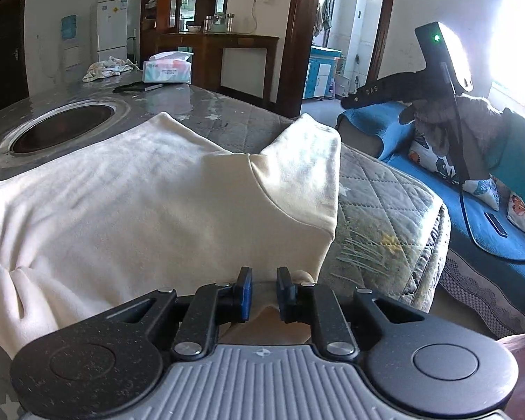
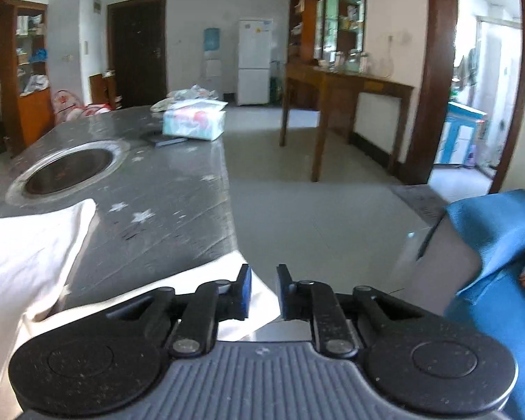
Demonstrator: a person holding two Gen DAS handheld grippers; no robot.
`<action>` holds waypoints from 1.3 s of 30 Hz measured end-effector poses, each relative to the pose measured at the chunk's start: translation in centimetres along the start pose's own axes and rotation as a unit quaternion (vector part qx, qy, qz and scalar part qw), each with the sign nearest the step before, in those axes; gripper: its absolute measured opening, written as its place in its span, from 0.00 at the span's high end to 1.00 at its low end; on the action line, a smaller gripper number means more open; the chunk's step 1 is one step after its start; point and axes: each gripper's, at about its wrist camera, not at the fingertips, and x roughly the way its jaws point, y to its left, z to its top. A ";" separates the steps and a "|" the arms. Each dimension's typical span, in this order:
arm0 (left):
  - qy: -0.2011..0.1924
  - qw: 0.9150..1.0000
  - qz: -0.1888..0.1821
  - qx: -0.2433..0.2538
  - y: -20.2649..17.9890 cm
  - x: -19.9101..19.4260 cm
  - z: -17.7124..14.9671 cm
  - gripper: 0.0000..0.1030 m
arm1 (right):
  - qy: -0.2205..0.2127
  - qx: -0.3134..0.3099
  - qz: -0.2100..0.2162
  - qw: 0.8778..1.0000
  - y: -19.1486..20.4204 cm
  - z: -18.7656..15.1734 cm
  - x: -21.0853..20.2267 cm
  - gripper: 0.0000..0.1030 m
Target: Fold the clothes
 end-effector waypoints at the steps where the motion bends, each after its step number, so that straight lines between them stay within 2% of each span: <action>1: 0.000 1.000 0.001 0.000 0.0 0.0 0.0 0.83 | 0.004 -0.005 0.011 1.000 0.5 -0.1 0.2 0.82; 2: 0.000 1.000 0.001 0.001 -0.1 0.0 0.0 0.82 | 0.009 -0.010 0.023 1.000 1.0 -0.2 0.5 0.81; 5: 0.001 1.000 0.003 -0.001 -0.1 -0.1 -0.1 0.82 | 0.022 -0.025 0.057 0.998 2.5 -0.4 1.2 0.70; 8: 0.002 1.000 0.004 -0.002 -0.2 -0.2 -0.1 0.81 | 0.033 -0.039 0.076 0.996 4.0 -0.5 2.4 0.68; 11: 0.003 1.000 0.004 -0.002 -0.2 -0.2 -0.1 0.80 | 0.045 -0.047 0.073 0.995 5.0 -0.3 4.1 0.65; 13: 0.002 1.000 0.003 -0.005 -0.2 -0.3 -0.1 0.80 | 0.044 -0.037 0.062 0.996 4.7 -0.3 4.9 0.58; 16: 0.001 1.000 0.002 -0.009 0.0 -0.4 -0.1 0.78 | 0.047 -0.022 0.040 0.998 4.0 0.1 5.1 0.58; 20: -0.010 1.000 0.015 -0.016 0.4 -1.2 0.1 0.72 | 0.045 -0.033 0.062 0.997 4.8 -0.3 3.7 0.57; 21: -0.015 0.999 0.022 -0.019 0.7 -1.5 0.3 0.71 | 0.045 -0.037 0.067 0.996 5.1 -0.4 3.4 0.53; 24: -0.040 0.997 0.055 -0.039 2.3 -2.9 1.0 0.70 | 0.045 -0.051 0.085 0.994 6.3 -0.9 2.7 0.49; 28: -0.069 0.984 0.130 -0.096 6.2 -4.9 2.3 0.65 | 0.046 -0.069 0.109 0.991 7.7 -1.5 1.7 0.48; 33: -0.077 0.956 0.223 -0.175 12.5 -5.9 3.7 0.66 | 0.048 -0.090 0.137 0.985 9.5 -2.3 0.6 0.47; 35: -0.069 0.948 0.247 -0.191 14.5 -5.4 4.1 0.66 | 0.053 -0.092 0.138 0.985 9.7 -2.7 0.6 0.47; 39: -0.045 0.937 0.280 -0.202 17.5 -3.3 4.9 0.65 | 0.055 -0.088 0.139 0.985 9.9 -2.9 0.6 0.44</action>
